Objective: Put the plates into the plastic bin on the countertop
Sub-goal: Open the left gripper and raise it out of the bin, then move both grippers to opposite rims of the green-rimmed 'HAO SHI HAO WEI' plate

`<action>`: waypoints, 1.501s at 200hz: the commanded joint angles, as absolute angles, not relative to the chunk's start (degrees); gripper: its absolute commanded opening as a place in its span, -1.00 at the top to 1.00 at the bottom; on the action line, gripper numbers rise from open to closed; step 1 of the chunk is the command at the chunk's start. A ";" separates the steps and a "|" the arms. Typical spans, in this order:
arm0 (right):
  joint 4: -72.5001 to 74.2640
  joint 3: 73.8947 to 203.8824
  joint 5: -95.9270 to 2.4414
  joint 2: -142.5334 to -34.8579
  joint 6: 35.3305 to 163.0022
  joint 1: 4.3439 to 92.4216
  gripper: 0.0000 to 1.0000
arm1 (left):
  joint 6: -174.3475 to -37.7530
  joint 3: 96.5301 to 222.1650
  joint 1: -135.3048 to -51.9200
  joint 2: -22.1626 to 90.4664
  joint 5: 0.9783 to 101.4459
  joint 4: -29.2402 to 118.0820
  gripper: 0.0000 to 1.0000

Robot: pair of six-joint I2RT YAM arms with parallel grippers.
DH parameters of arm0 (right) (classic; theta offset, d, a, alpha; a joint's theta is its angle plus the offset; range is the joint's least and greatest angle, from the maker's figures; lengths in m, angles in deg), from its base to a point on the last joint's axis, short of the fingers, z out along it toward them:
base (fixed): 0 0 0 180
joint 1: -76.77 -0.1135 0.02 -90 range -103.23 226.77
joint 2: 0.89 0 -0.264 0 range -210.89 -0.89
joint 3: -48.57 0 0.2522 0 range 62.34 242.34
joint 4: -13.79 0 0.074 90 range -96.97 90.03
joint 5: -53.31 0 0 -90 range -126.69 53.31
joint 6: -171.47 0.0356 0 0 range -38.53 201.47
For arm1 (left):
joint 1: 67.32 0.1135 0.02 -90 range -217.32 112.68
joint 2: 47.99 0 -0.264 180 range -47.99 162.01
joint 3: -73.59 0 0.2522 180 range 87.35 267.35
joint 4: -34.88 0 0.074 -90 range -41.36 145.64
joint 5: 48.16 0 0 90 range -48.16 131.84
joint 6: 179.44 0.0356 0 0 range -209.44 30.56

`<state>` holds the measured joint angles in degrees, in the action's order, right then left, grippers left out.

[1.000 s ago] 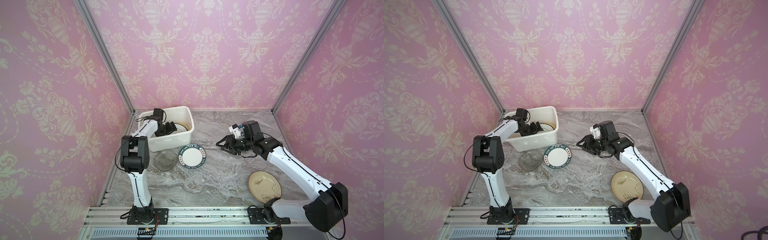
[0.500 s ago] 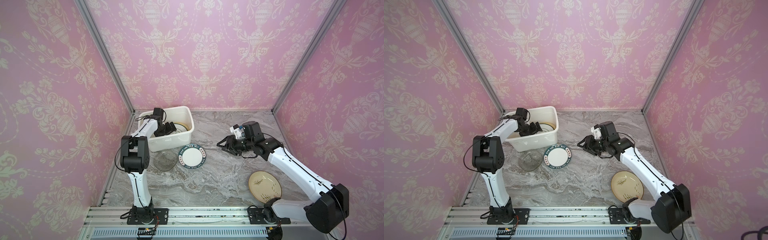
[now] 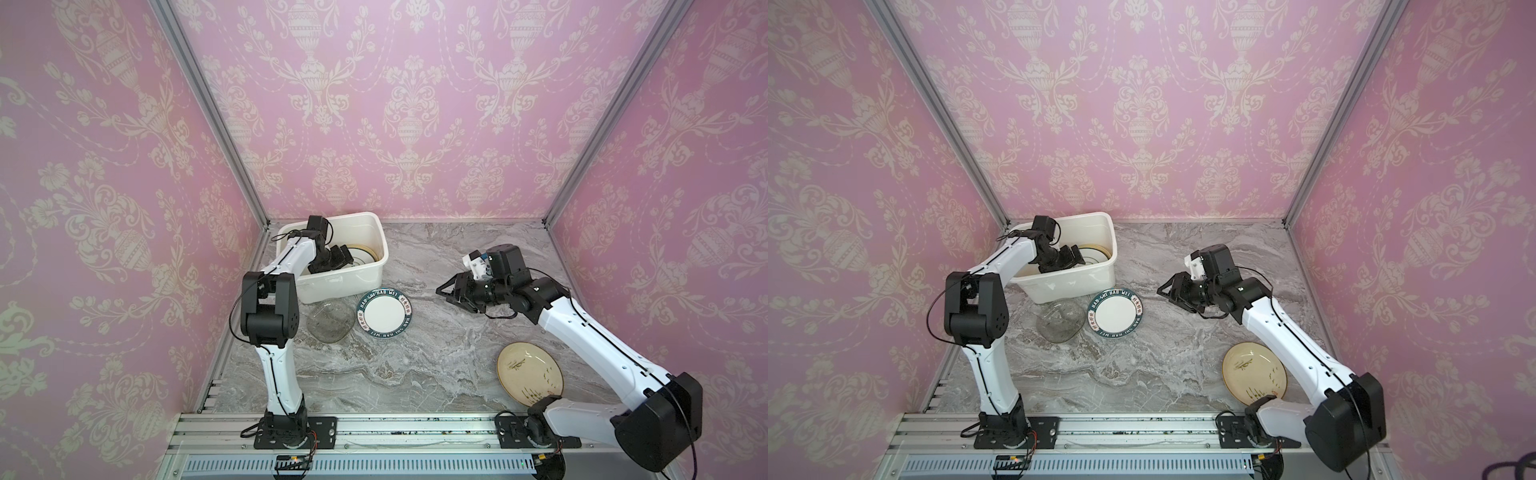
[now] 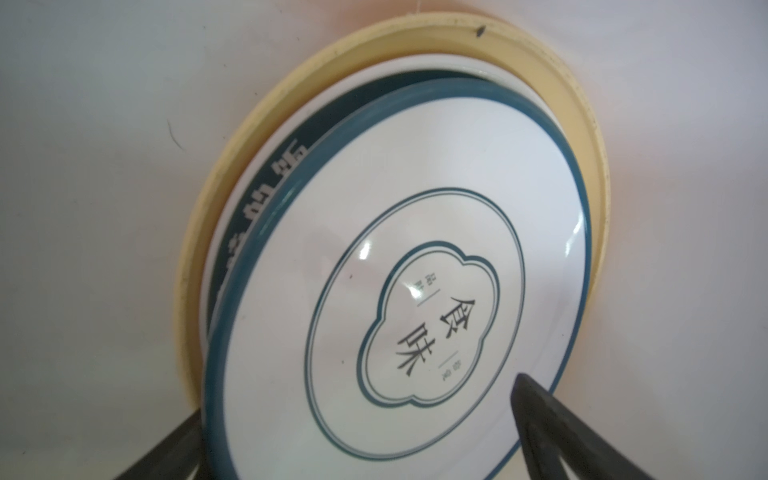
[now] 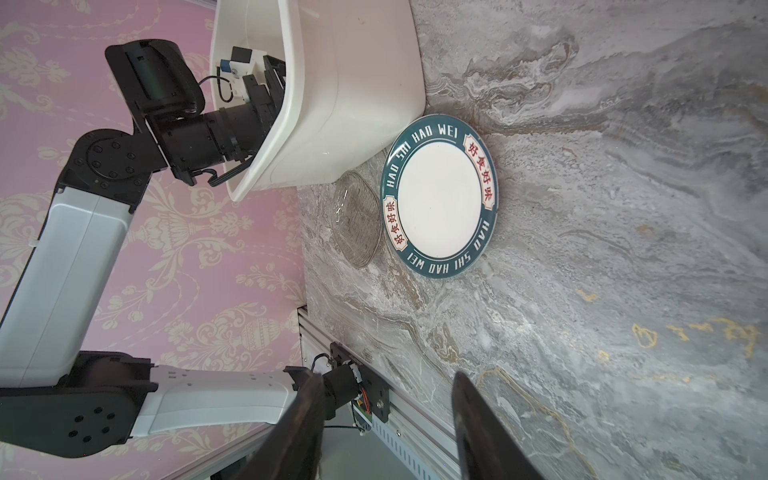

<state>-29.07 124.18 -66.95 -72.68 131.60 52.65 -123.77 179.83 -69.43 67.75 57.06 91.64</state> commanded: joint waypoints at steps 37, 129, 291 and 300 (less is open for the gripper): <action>-29.54 122.17 -65.72 -71.71 131.54 52.64 0.00 | -124.47 180.64 -68.90 61.47 51.08 99.79 -0.99; -31.04 121.61 -63.77 -71.11 131.53 51.72 -0.01 | -125.13 177.27 -68.82 54.41 53.62 94.41 -0.99; -0.94 104.42 -57.22 -75.91 125.22 47.32 -0.14 | -123.40 159.75 -71.30 13.17 64.88 107.60 -0.99; 2.56 102.91 -57.12 -77.79 126.04 46.83 -0.15 | -123.18 158.01 -71.44 13.33 67.81 108.39 -0.99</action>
